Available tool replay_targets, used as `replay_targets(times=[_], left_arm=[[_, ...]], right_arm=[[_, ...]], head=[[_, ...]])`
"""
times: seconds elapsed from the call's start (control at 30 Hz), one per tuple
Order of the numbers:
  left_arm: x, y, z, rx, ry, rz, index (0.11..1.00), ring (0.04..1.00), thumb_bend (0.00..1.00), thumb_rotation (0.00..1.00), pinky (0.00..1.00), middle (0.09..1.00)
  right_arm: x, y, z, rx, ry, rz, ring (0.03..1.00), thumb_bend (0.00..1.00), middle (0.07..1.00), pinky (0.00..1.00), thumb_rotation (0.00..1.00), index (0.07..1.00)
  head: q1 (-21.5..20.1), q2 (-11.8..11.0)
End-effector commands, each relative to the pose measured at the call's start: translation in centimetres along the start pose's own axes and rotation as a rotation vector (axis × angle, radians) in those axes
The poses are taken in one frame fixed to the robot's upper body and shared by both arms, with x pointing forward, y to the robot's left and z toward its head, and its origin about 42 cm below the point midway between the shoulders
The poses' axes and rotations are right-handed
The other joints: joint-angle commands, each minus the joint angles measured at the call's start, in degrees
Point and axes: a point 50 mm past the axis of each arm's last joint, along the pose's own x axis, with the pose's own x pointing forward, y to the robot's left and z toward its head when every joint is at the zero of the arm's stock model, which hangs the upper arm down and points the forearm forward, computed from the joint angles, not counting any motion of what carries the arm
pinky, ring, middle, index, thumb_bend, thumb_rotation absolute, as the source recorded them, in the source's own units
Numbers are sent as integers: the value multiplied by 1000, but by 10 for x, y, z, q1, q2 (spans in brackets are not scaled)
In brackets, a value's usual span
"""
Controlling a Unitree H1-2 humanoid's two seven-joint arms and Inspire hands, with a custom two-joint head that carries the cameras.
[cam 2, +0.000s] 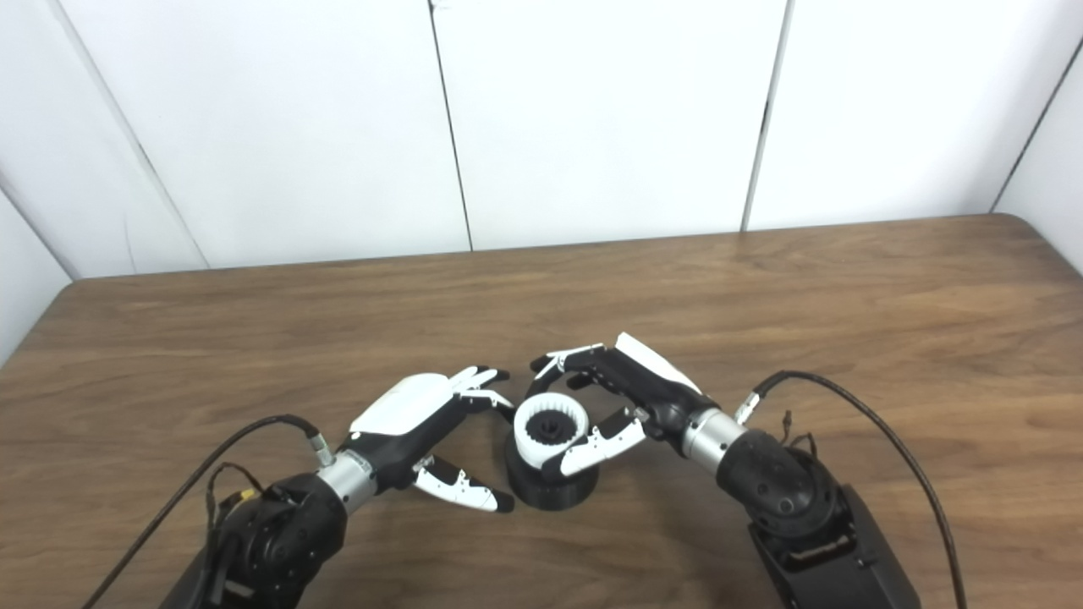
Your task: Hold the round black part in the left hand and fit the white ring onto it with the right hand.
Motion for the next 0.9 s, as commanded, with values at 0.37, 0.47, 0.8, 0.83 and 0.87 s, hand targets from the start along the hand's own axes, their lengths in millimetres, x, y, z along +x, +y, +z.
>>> replay_targets(times=[0.37,0.47,0.8,0.83,0.87], left_arm=[[1,18,1,20,4,15,731,1000,925,393,890,981],[1,19,1,26,7,12,733,1000,925,394,898,983],[-2,22,2,20,3,16,733,1000,928,402,892,982],[-2,21,2,22,3,16,733,1000,930,407,891,982],[-2,21,2,22,2,16,734,1000,930,411,892,981]], right_arm=[[4,-9,19,-52,-82,-28,889,524,837,893,152,492],[3,-9,19,-48,-79,-29,893,524,838,898,152,492],[1,-8,16,-56,-67,4,880,950,847,866,344,663],[1,-8,16,-59,-65,10,881,975,849,865,361,677],[1,-8,15,-61,-63,13,883,988,854,863,377,695]], head=[[2,3],[2,3],[0,12],[0,13],[0,13]])
